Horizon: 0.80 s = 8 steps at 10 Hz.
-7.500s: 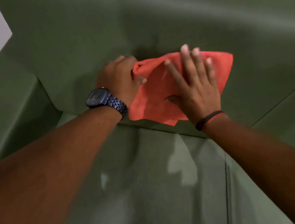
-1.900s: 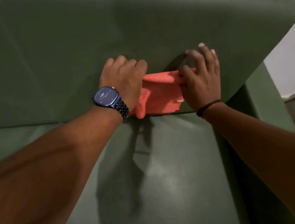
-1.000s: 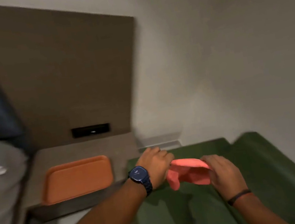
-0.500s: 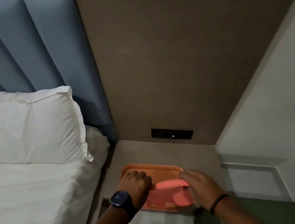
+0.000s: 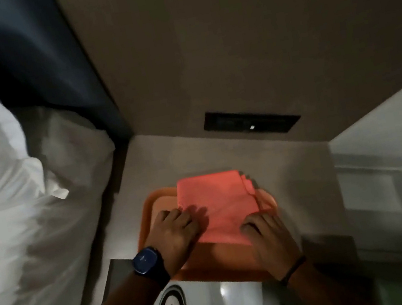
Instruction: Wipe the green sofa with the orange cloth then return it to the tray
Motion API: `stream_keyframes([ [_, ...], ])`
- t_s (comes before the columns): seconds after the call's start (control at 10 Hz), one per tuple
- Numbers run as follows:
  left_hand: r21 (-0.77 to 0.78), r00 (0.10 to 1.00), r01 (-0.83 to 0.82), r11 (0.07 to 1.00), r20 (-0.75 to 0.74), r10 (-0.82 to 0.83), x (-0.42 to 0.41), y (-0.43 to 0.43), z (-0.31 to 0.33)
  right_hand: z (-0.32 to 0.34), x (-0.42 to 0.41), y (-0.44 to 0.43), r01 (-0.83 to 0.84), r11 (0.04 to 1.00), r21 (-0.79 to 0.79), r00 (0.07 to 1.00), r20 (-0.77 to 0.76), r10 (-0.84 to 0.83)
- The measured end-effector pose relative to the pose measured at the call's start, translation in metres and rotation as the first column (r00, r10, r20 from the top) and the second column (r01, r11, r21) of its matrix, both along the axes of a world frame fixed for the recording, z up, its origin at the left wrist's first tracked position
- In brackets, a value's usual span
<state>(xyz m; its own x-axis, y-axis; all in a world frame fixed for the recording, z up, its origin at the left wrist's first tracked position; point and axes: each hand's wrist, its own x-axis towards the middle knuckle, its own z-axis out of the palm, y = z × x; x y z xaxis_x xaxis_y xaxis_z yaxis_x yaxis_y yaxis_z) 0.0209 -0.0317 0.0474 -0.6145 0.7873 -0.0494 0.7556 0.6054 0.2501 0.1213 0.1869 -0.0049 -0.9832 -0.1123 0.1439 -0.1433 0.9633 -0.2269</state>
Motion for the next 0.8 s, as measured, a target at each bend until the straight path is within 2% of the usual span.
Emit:
stream_keyframes([
  [0.1,-0.210,0.985,0.120,0.970,0.150,-0.089,0.009,-0.010,-0.066,-0.062,0.023,-0.019,-0.014,1.000,0.015,0.989,0.145,0.012],
  [0.2,-0.197,0.951,0.190,0.962,0.282,-0.130,0.017,-0.023,-0.109,-0.099,0.047,-0.037,0.019,0.999,-0.039,0.983,0.185,-0.012],
  [0.3,-0.116,0.955,0.055,0.992,0.297,-0.018,0.016,-0.025,-0.132,-0.116,0.048,-0.047,0.082,0.994,-0.066,0.985,0.154,-0.071],
  [0.4,-0.158,0.955,-0.069,0.985,0.275,0.111,0.006,-0.011,-0.153,-0.124,0.024,-0.044,0.119,0.993,-0.015,0.950,0.291,-0.110],
  [0.5,-0.266,0.938,-0.082,0.961,0.305,0.164,0.001,0.002,-0.172,-0.132,0.005,-0.039,0.124,0.992,0.040,0.885,0.448,-0.129],
  [0.6,-0.336,0.924,-0.074,0.939,0.331,0.191,0.003,0.007,-0.179,-0.134,0.000,-0.036,0.085,0.993,0.081,0.842,0.528,-0.115],
  [0.7,-0.312,0.924,-0.098,0.945,0.324,0.202,0.004,0.011,-0.170,-0.118,-0.006,-0.032,0.123,0.992,0.012,0.880,0.460,-0.115],
  [0.8,-0.257,0.938,-0.143,0.956,0.272,0.213,-0.007,0.024,-0.142,-0.088,-0.026,-0.021,0.226,0.974,-0.022,0.908,0.368,-0.202],
])
